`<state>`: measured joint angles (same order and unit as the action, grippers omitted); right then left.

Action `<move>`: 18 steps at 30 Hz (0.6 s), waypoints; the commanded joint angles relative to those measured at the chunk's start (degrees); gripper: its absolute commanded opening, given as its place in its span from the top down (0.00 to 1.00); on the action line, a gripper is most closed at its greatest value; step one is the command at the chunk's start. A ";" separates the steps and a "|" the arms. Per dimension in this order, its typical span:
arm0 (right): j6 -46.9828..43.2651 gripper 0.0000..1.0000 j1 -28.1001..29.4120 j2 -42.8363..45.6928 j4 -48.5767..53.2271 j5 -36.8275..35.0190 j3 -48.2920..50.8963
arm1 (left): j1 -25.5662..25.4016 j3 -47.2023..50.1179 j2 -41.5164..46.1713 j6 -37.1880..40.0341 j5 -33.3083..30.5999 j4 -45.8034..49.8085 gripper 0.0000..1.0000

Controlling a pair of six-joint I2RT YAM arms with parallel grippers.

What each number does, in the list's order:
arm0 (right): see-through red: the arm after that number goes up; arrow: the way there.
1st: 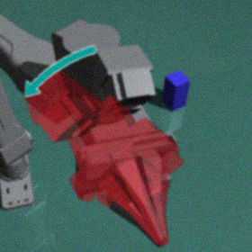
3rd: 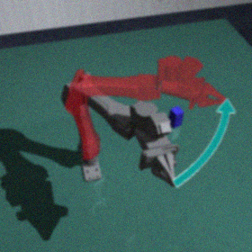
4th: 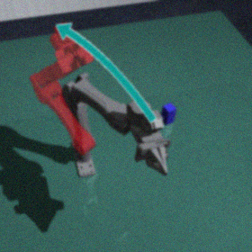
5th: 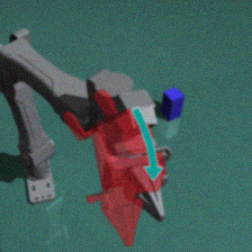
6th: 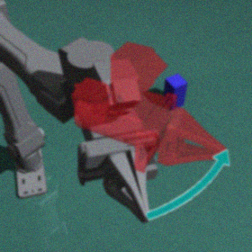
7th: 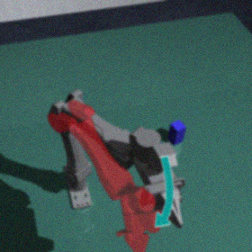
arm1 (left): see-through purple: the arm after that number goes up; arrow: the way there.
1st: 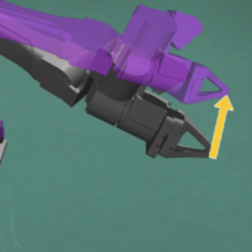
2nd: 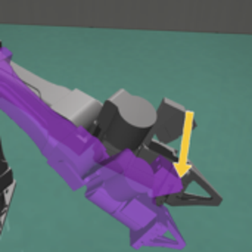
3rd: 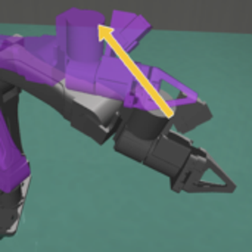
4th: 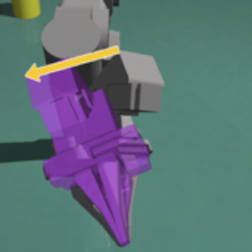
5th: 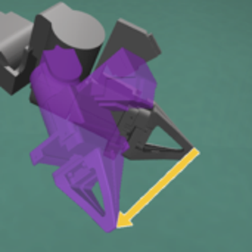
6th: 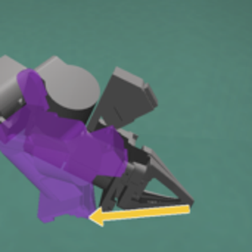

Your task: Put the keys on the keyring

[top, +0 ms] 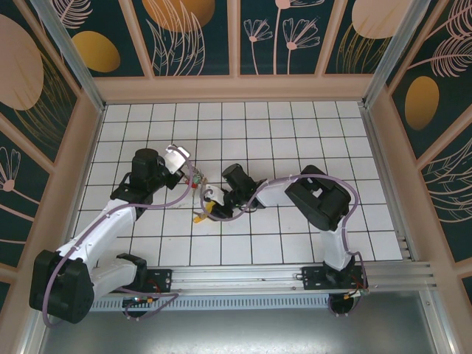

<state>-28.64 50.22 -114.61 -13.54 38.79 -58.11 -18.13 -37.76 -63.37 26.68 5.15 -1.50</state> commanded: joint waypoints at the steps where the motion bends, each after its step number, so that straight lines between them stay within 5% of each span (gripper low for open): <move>1: -1.24 0.73 -0.38 -1.08 2.11 2.52 -1.13 | 0.44 -0.14 0.62 0.02 1.01 -4.10 1.00; 14: -0.91 0.82 -1.00 -1.53 5.36 3.76 -2.25 | 0.45 0.05 0.88 0.39 1.45 -4.35 1.00; 18: 0.11 0.77 -0.58 -2.24 5.25 3.99 -3.14 | 0.45 0.05 0.97 0.39 1.64 -4.30 1.00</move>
<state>-28.56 49.54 -115.39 -9.32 40.60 -59.64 -18.09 -37.60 -63.37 26.70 5.54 -1.54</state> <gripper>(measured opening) 0.226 0.061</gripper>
